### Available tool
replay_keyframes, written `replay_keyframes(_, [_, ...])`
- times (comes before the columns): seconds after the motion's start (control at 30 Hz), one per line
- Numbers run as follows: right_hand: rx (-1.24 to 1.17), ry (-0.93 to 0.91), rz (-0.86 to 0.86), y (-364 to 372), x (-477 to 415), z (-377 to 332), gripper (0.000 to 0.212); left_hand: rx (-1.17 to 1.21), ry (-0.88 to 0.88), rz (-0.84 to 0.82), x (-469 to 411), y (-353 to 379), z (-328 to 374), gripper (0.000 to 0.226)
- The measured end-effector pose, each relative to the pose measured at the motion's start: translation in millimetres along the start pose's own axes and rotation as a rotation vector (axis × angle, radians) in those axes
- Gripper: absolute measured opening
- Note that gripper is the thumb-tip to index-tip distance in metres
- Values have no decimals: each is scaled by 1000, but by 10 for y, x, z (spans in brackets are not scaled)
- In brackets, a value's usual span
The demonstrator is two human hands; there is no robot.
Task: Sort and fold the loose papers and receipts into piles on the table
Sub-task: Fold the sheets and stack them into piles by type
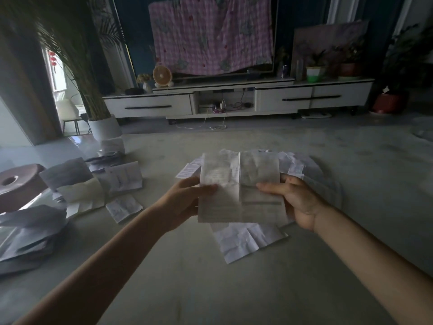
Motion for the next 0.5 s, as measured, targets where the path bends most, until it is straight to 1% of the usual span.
replay_keyframes(0.07, [-76, 47, -64, 55, 39, 7, 31, 17, 4, 48, -19, -40, -24, 21])
replay_keyframes(0.13, [-62, 68, -105, 73, 48, 30, 28, 29, -4, 50, -29, -34, -43, 18])
replay_keyframes(0.23, [60, 63, -164, 66, 45, 2, 20, 3, -70, -19, 27, -2, -11, 23])
replay_keyframes(0.33, [65, 114, -321, 99, 101, -55, 29, 47, -127, -81, 95, -72, 150, 32])
replay_keyframes(0.37, [51, 140, -392, 136, 141, -67, 30, 28, -155, -108, 121, -69, 193, 33])
replay_keyframes(0.43, [41, 168, -506, 225, 204, -75, 29, -87, -204, -190, 164, 31, 210, 31])
replay_keyframes(0.5, [46, 166, -553, 295, 235, -67, 29, -253, -214, -229, 172, 153, 161, 30])
Point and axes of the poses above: each hand's wrist, its own x-axis away from the middle knuckle, its own y-axis out of the palm, z = x × y, the point moved 7 cm from there along -x, towards the middle knuckle, and after that the axes turned 14 degrees about -y, right-handed, at the moved point
